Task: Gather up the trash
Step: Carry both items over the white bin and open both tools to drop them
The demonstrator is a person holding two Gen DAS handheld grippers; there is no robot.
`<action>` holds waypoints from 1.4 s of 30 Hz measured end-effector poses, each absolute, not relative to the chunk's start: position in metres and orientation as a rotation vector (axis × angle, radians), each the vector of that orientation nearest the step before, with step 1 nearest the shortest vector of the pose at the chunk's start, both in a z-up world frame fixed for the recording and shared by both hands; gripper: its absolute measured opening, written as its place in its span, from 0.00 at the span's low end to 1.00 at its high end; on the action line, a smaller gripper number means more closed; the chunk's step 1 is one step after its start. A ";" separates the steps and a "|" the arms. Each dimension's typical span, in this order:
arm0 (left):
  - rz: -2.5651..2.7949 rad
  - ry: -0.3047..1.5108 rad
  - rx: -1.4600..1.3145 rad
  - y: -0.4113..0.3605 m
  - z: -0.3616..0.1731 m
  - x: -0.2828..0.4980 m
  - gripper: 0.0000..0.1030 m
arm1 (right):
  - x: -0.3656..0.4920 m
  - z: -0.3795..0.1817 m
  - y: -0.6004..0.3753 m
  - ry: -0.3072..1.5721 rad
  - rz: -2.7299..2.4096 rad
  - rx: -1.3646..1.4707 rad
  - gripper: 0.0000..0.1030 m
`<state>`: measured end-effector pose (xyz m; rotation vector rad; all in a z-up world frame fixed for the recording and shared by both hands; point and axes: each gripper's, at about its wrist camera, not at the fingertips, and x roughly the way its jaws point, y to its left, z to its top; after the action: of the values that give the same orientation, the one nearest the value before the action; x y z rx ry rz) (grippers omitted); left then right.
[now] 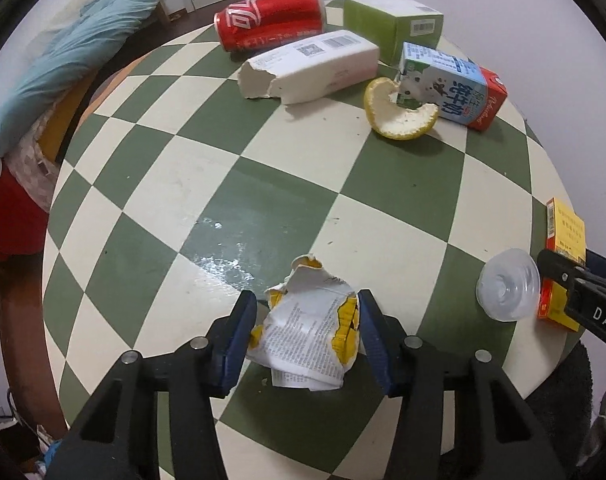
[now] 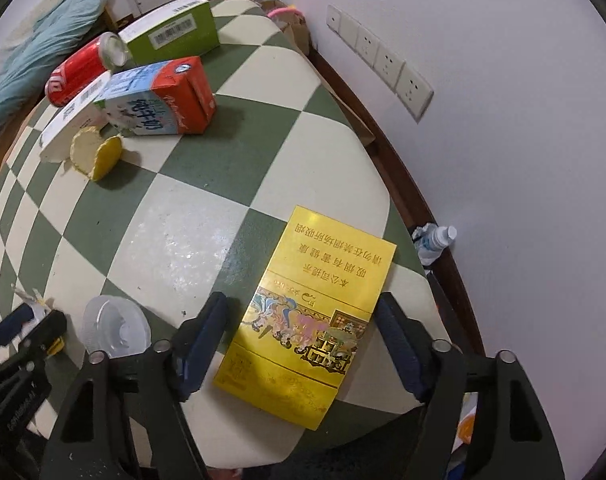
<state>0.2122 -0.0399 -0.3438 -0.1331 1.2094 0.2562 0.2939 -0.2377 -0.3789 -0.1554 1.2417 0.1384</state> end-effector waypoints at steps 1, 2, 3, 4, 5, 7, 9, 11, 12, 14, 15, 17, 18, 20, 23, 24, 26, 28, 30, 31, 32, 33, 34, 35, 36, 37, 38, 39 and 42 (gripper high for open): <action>0.257 1.204 -0.132 -0.034 -0.339 0.205 0.46 | 0.291 -0.377 -0.236 1.237 0.150 -0.163 0.66; 0.260 1.196 -0.133 -0.031 -0.334 0.201 0.46 | 0.291 -0.377 -0.236 1.238 0.151 -0.162 0.66; 0.261 1.188 -0.134 -0.030 -0.330 0.199 0.46 | 0.291 -0.378 -0.237 1.239 0.152 -0.160 0.65; 0.266 1.175 -0.133 -0.029 -0.324 0.198 0.46 | 0.291 -0.379 -0.237 1.238 0.157 -0.157 0.65; 0.269 1.163 -0.135 -0.025 -0.319 0.197 0.46 | 0.289 -0.376 -0.237 1.234 0.166 -0.144 0.65; 0.277 1.135 -0.147 -0.018 -0.305 0.193 0.46 | 0.286 -0.369 -0.237 1.215 0.173 -0.132 0.65; 0.288 1.097 -0.162 -0.013 -0.287 0.187 0.46 | 0.283 -0.359 -0.237 1.197 0.181 -0.112 0.65; 0.299 1.056 -0.182 -0.003 -0.267 0.183 0.46 | 0.278 -0.340 -0.236 1.167 0.197 -0.093 0.64; 0.305 1.038 -0.187 0.003 -0.259 0.182 0.46 | 0.281 -0.335 -0.236 1.158 0.204 -0.088 0.64; 0.317 0.996 -0.197 0.019 -0.241 0.182 0.46 | 0.279 -0.315 -0.232 1.123 0.228 -0.079 0.64; 0.324 0.973 -0.203 0.026 -0.230 0.179 0.46 | 0.277 -0.303 -0.227 1.104 0.245 -0.076 0.64; 0.343 0.935 -0.207 0.041 -0.213 0.173 0.46 | 0.276 -0.287 -0.219 1.088 0.285 -0.071 0.64; 0.354 0.917 -0.209 0.048 -0.206 0.169 0.46 | 0.278 -0.281 -0.215 1.080 0.303 -0.063 0.64; 0.379 0.884 -0.213 0.066 -0.190 0.159 0.46 | 0.275 -0.262 -0.196 1.049 0.360 -0.079 0.64; 0.413 0.854 -0.234 0.096 -0.173 0.141 0.46 | 0.269 -0.240 -0.168 1.010 0.436 -0.080 0.64; 0.422 0.845 -0.249 0.107 -0.168 0.134 0.46 | 0.264 -0.231 -0.154 0.993 0.469 -0.082 0.64; 0.449 0.824 -0.272 0.131 -0.159 0.117 0.46 | 0.255 -0.218 -0.129 0.973 0.524 -0.090 0.64; 0.484 0.812 -0.288 0.153 -0.155 0.100 0.46 | 0.246 -0.208 -0.101 0.964 0.588 -0.094 0.64; 0.518 0.814 -0.322 0.181 -0.157 0.080 0.46 | 0.234 -0.201 -0.070 0.962 0.664 -0.090 0.64; 0.539 0.816 -0.343 0.197 -0.160 0.069 0.46 | 0.226 -0.198 -0.047 0.965 0.716 -0.095 0.64; 0.564 0.825 -0.365 0.213 -0.166 0.058 0.46 | 0.220 -0.199 -0.033 0.972 0.748 -0.096 0.64; 0.588 0.836 -0.389 0.228 -0.173 0.048 0.46 | 0.212 -0.200 -0.011 0.983 0.795 -0.102 0.64; 0.615 0.848 -0.418 0.246 -0.181 0.037 0.46 | 0.206 -0.203 0.002 0.991 0.819 -0.110 0.64; 0.638 0.864 -0.452 0.264 -0.192 0.025 0.46 | 0.198 -0.209 0.026 1.011 0.864 -0.126 0.64; 0.656 0.880 -0.481 0.280 -0.202 0.016 0.46 | 0.192 -0.214 0.043 1.026 0.893 -0.137 0.64; 0.678 0.901 -0.513 0.298 -0.215 0.006 0.46 | 0.181 -0.225 0.071 1.050 0.937 -0.159 0.64; 0.698 0.922 -0.553 0.316 -0.229 -0.004 0.46 | 0.174 -0.234 0.089 1.067 0.959 -0.177 0.64; 0.712 0.939 -0.589 0.331 -0.243 -0.013 0.46 | 0.167 -0.244 0.106 1.086 0.981 -0.194 0.64; 0.741 0.994 -0.710 0.372 -0.287 -0.041 0.48 | 0.143 -0.285 0.168 1.186 1.055 -0.243 0.64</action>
<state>-0.0412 0.3724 -0.2873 -0.7095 0.9943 0.7405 0.1434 0.1682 -0.2847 -0.2431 1.1864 1.0546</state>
